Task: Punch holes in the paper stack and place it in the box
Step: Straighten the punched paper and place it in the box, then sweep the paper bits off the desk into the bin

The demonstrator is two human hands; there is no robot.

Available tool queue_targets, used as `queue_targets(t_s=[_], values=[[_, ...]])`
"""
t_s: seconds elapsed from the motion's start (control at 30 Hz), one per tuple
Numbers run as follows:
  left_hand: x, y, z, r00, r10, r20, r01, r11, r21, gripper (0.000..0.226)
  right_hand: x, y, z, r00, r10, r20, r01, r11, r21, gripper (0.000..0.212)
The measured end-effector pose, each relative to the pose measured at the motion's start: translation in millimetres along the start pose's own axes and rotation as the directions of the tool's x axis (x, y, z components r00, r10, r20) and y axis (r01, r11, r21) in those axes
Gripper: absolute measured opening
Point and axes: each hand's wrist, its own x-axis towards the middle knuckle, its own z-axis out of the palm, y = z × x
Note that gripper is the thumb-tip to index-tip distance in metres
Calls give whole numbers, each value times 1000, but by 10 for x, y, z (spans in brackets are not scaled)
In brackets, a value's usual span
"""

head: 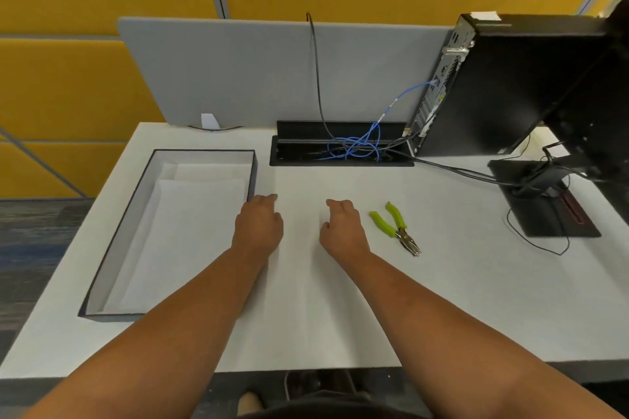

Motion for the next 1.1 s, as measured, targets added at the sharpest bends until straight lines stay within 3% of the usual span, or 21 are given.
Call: queue_targets(t_s=[0.17,0.33,0.47,0.73,0.83,0.97,1.1], values=[[-134,306,308,999,-31,27,32,999,-12,46,-3,414,-130,999,-7,33,8,1000,-21,52],[-315,433,554,996,-36,80,39,999,-37,49,-58,755,-237,998,-21,51,27,993,-116,36],[-354,370,667,989,-37,144,37,999,-3,55,-85,939,-145,999,49,14,-47,991,-125,29],[-243,195,793,927,-168,336,88,966,242,78,-59,1039,-55,991,19,-131,-46,978,-204,49],[-249,154,843,902,-214,375,97,947,306,89,-60,1076,-5,996,29,-87,-53,957,-287,57],[-231,169,857,895,-238,377,112,939,326,92,-115,1083,66,998,57,-11,-56,916,-397,50],[-222,216,864,888,-260,378,116,925,361,92,-77,1130,95,996,89,5,-80,922,-379,63]])
